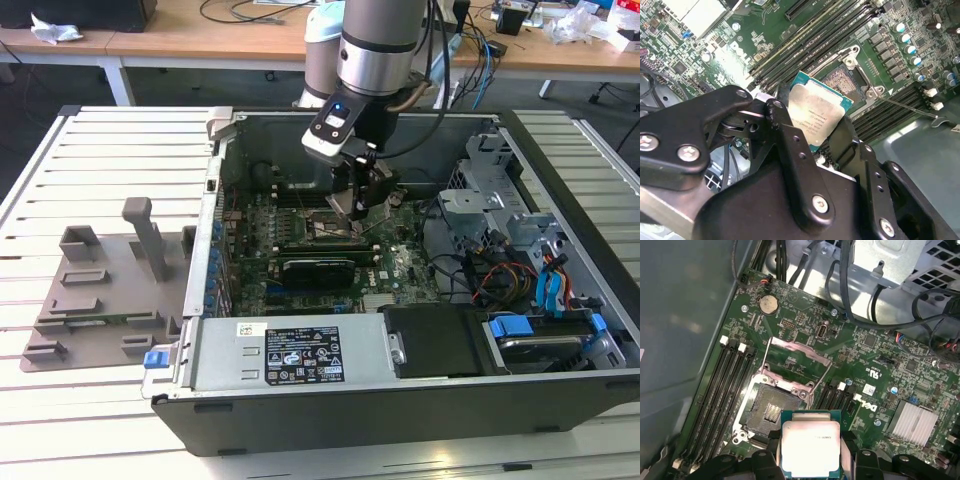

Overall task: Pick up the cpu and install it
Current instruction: 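Place the cpu into insertion slot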

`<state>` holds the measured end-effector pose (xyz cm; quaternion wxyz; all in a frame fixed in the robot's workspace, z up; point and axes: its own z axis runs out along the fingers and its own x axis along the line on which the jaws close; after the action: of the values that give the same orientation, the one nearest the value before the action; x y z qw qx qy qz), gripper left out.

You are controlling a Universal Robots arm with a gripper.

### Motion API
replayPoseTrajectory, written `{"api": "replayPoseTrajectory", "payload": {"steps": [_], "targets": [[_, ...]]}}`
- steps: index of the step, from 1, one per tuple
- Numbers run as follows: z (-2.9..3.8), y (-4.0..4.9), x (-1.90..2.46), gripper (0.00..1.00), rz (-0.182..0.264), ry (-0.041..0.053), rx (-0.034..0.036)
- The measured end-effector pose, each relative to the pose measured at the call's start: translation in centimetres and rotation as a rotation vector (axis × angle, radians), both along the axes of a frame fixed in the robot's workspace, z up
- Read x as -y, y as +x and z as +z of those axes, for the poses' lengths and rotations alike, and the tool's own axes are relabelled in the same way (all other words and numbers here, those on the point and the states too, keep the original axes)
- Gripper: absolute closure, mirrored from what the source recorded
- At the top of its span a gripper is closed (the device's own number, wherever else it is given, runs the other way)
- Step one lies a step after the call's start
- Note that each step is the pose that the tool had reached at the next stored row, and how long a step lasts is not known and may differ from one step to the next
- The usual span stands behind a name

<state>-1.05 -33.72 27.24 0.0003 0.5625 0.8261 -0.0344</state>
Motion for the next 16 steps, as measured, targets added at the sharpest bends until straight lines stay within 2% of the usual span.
{"api": "replayPoseTrajectory", "payload": {"steps": [6,16], "targets": [[-0.07,0.00,-0.01,0.45,-0.015,-0.0003,0.0001],[-0.11,0.00,-0.01,0.45,-0.088,-0.0002,0.0001]]}}
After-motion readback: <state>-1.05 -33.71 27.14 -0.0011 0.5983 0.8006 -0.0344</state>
